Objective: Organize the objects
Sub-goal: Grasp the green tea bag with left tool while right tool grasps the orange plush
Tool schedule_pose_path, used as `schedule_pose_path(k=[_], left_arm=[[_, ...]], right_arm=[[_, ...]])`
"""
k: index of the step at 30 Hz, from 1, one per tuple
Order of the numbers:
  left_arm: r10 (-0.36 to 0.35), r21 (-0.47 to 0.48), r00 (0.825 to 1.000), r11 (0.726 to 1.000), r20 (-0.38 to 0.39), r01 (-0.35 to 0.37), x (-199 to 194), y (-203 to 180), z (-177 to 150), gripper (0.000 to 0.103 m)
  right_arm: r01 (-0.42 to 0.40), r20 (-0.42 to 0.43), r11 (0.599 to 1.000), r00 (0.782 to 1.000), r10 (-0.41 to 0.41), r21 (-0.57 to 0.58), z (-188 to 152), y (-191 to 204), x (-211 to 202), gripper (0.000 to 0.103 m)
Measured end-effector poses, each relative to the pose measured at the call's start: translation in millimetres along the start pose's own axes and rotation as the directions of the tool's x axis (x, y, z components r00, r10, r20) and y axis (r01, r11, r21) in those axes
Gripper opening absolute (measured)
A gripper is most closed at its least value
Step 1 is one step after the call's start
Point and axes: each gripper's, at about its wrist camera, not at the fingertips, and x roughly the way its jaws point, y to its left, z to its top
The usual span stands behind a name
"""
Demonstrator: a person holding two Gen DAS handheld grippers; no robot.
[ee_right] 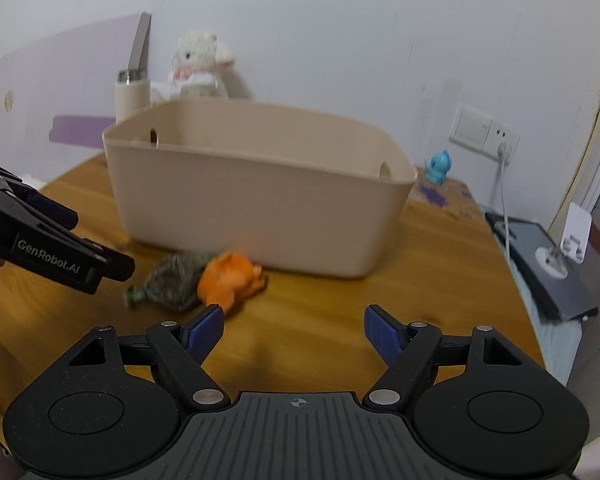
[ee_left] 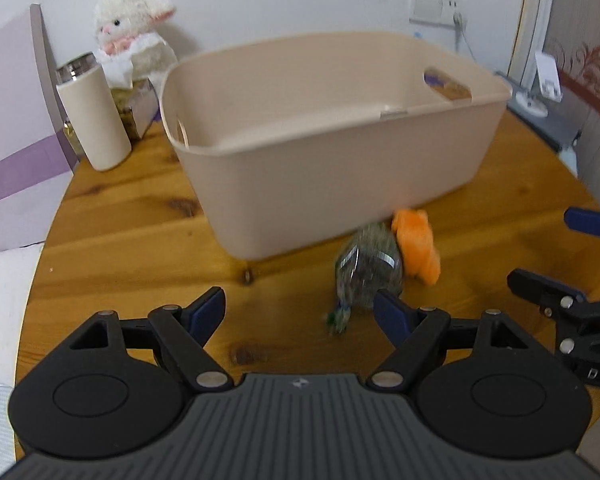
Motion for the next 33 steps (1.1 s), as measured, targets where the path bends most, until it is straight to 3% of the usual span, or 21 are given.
schedule_pose_path(k=[17, 23, 33], left_arm=[[-0.104, -0.021, 0.992, 0.994, -0.072, 0.103, 38, -11, -13, 0.083], [-0.106, -0.020, 0.994, 0.994, -0.040, 0.105, 47, -15, -6, 0.083], [-0.094, -0.101, 0.996, 0.990, 0.005, 0.094, 62, -7, 6, 0.095]], right_arm=[[-0.010, -0.102, 1.000, 0.995, 0.011, 0.019, -23, -5, 31, 0.079], [-0.016, -0.110, 1.000, 0.994, 0.019, 0.026, -22, -7, 39, 0.080], [-0.046, -0.096, 0.999, 0.994, 0.048, 0.024, -14, -1, 54, 0.091]])
